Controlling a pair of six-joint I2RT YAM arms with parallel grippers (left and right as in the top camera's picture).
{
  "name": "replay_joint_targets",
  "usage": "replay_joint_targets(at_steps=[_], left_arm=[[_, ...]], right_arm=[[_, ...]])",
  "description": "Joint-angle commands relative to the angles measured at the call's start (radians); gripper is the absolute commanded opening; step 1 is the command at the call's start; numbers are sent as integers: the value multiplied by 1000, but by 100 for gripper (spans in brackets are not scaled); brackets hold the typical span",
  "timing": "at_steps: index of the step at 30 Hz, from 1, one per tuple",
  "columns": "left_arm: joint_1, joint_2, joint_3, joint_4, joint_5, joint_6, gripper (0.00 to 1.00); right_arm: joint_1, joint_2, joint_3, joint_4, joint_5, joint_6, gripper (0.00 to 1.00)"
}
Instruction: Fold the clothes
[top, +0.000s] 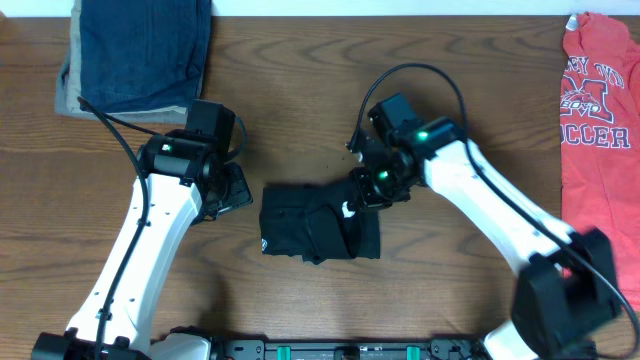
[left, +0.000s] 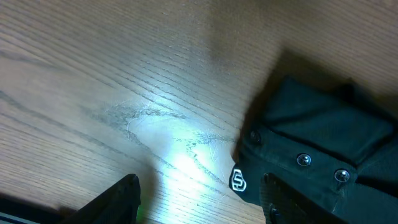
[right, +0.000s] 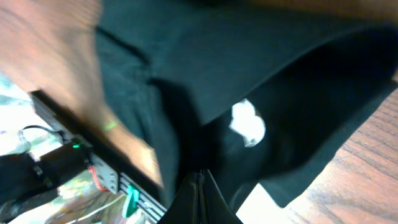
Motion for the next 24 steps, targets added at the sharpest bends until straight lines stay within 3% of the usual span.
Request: replay_joint_targets(at_steps=[1,11,24], left_arm=[[4,4,-2,-6,-18,-12,63],[4,4,-2,-13,-18,15,64],[4,4,-2,-13,-18,14,64]], right_arm=[[2,94,-10,-3,-6,-6,1],[-54,242,-18,-81,226,-28,1],[-290,154,38,-260,290,-23,1]])
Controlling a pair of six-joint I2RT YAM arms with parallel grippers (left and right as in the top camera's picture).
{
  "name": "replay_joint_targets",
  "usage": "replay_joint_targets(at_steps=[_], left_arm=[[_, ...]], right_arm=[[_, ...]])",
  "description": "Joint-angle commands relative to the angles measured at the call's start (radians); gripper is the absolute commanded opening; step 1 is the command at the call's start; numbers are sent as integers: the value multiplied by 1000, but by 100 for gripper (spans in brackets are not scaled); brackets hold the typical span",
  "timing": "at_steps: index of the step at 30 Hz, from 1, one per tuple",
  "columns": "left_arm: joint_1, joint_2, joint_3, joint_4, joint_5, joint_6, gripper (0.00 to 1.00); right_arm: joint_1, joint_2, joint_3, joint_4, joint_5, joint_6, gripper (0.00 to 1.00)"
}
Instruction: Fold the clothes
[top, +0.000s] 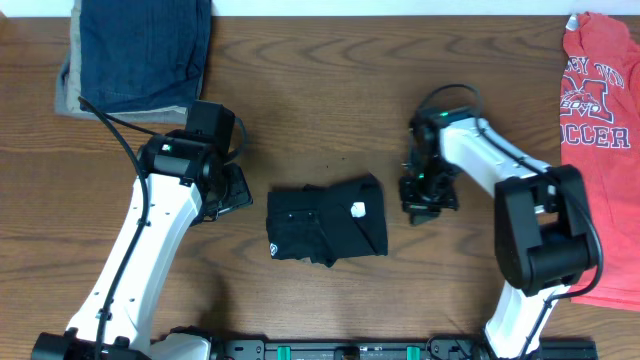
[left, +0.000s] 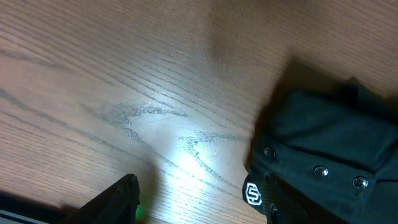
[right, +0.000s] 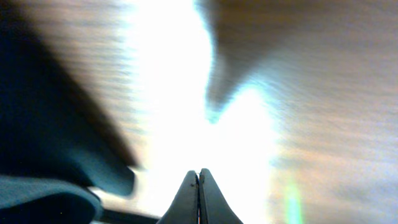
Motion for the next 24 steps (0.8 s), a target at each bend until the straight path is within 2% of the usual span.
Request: replay_joint_targets(at_steps=[1,6,8,12,17,24], left_arm=[[4,4,-2,-5,-18,6,64],[4,4,-2,-3,-18,6,64],[4,4,-2,3,-18,6,64],[4,4,-2,6,-18,6,64],[4,4,-2,6,-18,6,64],[4,4,-2,5,-18,6,64]], right_arm=[[-39,-100,60,-43,-10,-18,1],[-25,-272,84,9,-286,-140,1],[4,-328,84,54,-387,-180,4],[78,-354,83,104,-419,-182,8],[196,-288,50,192,-506,-182,8],[291,-65,36,257,-531,-188,6]])
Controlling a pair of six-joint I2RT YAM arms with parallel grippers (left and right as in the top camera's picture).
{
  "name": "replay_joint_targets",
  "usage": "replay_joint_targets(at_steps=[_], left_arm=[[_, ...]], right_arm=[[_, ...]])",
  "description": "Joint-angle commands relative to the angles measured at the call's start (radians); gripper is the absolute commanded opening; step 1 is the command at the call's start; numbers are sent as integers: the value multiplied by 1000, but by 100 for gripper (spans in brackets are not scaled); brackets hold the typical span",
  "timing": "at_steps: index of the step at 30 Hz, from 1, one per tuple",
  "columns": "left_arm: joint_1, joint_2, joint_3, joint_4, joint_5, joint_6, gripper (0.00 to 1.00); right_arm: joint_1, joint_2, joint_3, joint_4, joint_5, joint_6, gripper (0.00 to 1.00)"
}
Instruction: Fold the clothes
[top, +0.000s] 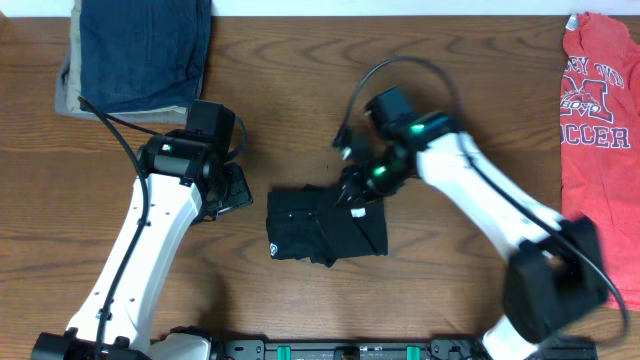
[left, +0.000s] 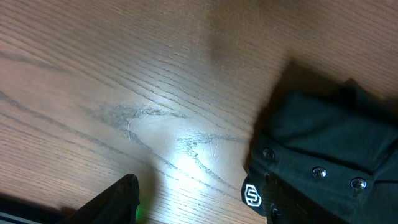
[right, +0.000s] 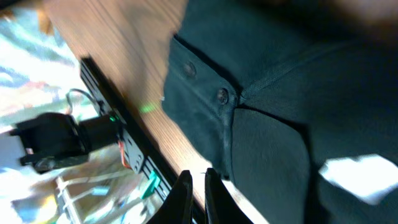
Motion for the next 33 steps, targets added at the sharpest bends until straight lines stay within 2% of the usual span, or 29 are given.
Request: replay_joint_targets(at_steps=[1,6,10,14,19,24,32,33], left_arm=[[4,4,-2,-1,-18,6,64],[4,4,-2,-1,-18,6,65],[4,4,-2,0,-18,6,65],[4,4,-2,0,-18,6,65],[4,4,-2,0,-18,6,65],[4,4,-2,0,-18,6,65],[4,4,-2,0,-18,6,66],[4,4,-2,0,-18,6,73]], right_arm=[[21,119,-16,5,-38,-33,5],[-12,288,-16,3,11,-53,1],[-51,325,-15,-26,25,-47,1],[-90,274,21,-106,25,-47,1],[-124,114,90,-169,5,-46,2],[-93,-31,105,-118,-42,-45,22],[47,-2,58,-1,-134,-39,22],[65,17,49,21,-149,-36,22]])
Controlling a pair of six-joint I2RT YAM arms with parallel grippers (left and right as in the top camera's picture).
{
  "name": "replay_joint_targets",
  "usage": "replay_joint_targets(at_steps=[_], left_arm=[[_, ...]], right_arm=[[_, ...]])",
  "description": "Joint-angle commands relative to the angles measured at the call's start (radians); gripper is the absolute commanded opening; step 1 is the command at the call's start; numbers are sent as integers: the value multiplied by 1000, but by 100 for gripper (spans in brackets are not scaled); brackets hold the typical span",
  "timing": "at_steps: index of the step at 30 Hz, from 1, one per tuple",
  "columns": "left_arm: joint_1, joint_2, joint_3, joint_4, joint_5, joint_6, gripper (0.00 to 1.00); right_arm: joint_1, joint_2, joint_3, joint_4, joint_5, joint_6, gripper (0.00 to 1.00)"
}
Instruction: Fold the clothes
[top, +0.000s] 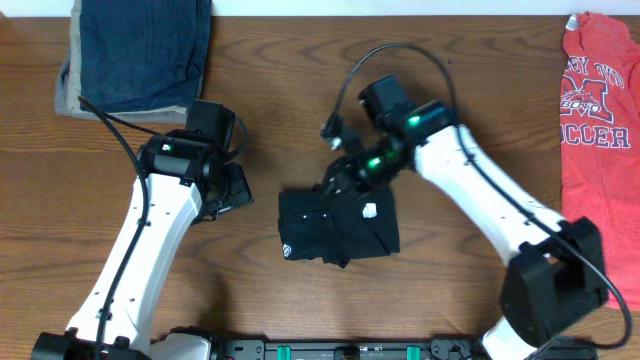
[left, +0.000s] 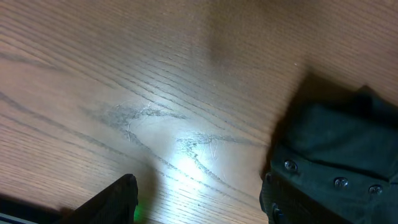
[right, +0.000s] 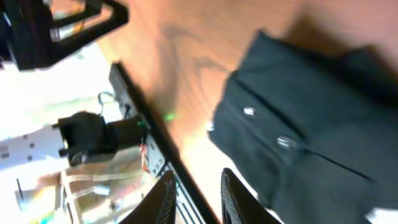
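Note:
A black garment, folded into a small bundle with snap buttons and a white tag, lies mid-table. My right gripper hangs over its upper left edge; in the right wrist view the gripper is open with nothing between its fingers, and the garment fills the right side. My left gripper sits just left of the bundle, open and empty. The garment's buttoned edge shows at the right of that view.
Folded blue denim pieces are stacked at the back left corner. A red printed T-shirt lies spread along the right edge. The brown wooden table has a black rail along its front.
The black bundle has shifted a little to the right, away from my left gripper. My right gripper's jaws stand wider apart and it sits slightly further back-left. The left arm is unchanged.
My right gripper was shut low at the bundle's right part. Then it was shut off to the right, clear of the folded bundle. Then it was over the bundle's upper edge, barely parted. Now it is open there and the bundle sits further right.

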Motion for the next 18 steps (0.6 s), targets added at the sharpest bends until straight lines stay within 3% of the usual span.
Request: replay_joint_targets(at_steps=[1,12,18], left_arm=[[4,4,-2,-3,-18,2,74],[4,4,-2,-3,-18,2,76],[4,4,-2,-3,-18,2,77]], right_arm=[[63,75,-42,42,-78,14,21],[157,405,-45,169,-109,96,1],[121,388,-31,143,-139,99,1]])
